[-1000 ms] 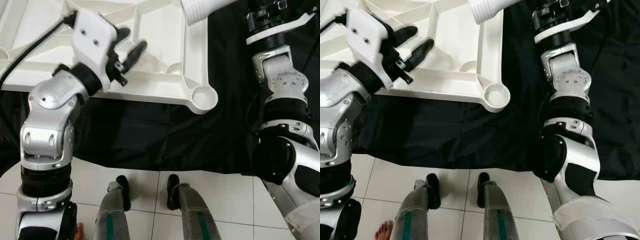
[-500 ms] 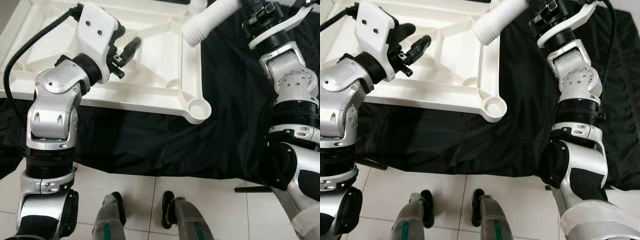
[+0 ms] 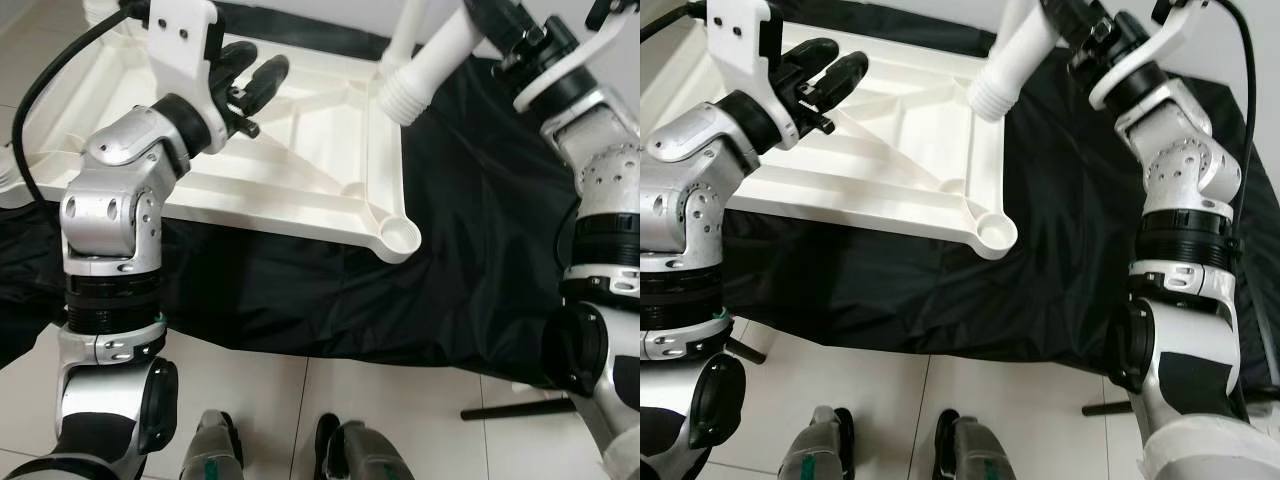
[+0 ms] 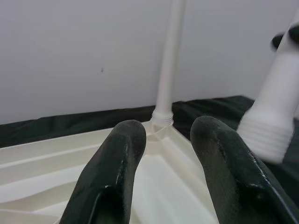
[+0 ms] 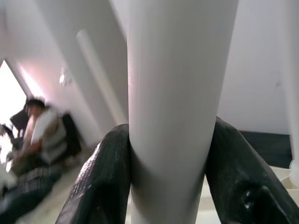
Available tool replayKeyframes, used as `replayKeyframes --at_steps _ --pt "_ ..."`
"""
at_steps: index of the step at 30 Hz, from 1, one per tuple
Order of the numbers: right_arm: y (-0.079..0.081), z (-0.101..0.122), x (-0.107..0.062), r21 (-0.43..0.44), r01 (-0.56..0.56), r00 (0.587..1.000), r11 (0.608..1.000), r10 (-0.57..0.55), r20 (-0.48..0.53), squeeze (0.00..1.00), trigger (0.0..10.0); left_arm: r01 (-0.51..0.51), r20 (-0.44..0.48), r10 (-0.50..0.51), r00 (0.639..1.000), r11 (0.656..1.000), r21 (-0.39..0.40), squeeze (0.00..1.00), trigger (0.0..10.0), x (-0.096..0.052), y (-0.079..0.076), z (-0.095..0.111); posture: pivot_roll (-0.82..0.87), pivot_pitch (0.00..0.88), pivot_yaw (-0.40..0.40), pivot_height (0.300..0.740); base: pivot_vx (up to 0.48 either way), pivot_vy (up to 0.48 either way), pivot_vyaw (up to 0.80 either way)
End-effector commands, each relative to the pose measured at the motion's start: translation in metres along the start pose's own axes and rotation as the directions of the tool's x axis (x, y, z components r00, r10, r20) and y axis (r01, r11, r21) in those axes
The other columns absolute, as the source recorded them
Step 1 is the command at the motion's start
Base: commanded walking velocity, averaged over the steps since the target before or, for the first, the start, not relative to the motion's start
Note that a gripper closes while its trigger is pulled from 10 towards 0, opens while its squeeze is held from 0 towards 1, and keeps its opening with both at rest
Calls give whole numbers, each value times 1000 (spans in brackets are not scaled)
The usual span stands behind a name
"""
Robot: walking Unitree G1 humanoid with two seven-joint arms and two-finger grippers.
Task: Building children table
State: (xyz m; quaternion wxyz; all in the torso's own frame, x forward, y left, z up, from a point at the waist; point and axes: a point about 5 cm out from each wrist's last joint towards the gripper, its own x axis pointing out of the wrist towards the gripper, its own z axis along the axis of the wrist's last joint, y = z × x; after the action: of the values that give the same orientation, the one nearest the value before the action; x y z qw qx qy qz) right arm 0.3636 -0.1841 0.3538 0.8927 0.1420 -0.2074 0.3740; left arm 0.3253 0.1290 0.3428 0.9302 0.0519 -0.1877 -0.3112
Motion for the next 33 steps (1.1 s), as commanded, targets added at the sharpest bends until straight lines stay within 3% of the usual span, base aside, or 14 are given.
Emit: replayKeyframes --at_steps 1,4,10,13,18,23,26,28,33 --pt "3 -6 -4 -28 -39 998 999 38 -53 0 10000 18 25 -17 1000 1000 -16 0 10000 3 -5 7 82 90 -125 740 0 0 0" --pt "3 -6 -4 -28 -39 998 999 38 -53 0 10000 18 25 -17 1000 1000 -16 0 10000 3 -5 7 82 90 -125 740 0 0 0" --pt "12 -17 -7 -30 -127 982 991 122 -141 0 10000 223 40 -221 974 974 -46 0 10000 5 -25 14 60 83 -120 740 0 0 0" --pt "13 -18 -9 -33 -141 979 989 135 -151 0 10000 271 41 -269 962 962 -41 0 10000 5 -32 15 49 83 -124 740 0 0 0" --pt "14 -18 -12 -40 -149 977 988 141 -158 0 10000 299 40 -298 954 954 -30 0 10000 6 -37 16 40 82 -124 740 0 0 0" --pt "17 -17 -23 -59 -168 972 984 155 -178 0 10000 329 48 -326 944 940 -85 0 10000 8 -41 16 20 88 -119 740 0 0 0" --pt "17 -14 -27 -85 -160 977 983 145 -159 0 10000 337 5 -337 941 940 -47 0 10000 3 -45 5 11 88 -106 740 0 0 0" --pt "17 -13 -33 -97 -130 986 987 118 -121 0 10000 313 -59 -313 948 950 -17 0 10000 -1 -49 -14 1 91 -93 740 0 0 0" --pt "18 -14 -38 -83 -100 993 992 94 -70 0 10000 288 -90 -287 954 957 8 0 10000 -4 -54 -27 -2 95 -86 740 0 0 0"
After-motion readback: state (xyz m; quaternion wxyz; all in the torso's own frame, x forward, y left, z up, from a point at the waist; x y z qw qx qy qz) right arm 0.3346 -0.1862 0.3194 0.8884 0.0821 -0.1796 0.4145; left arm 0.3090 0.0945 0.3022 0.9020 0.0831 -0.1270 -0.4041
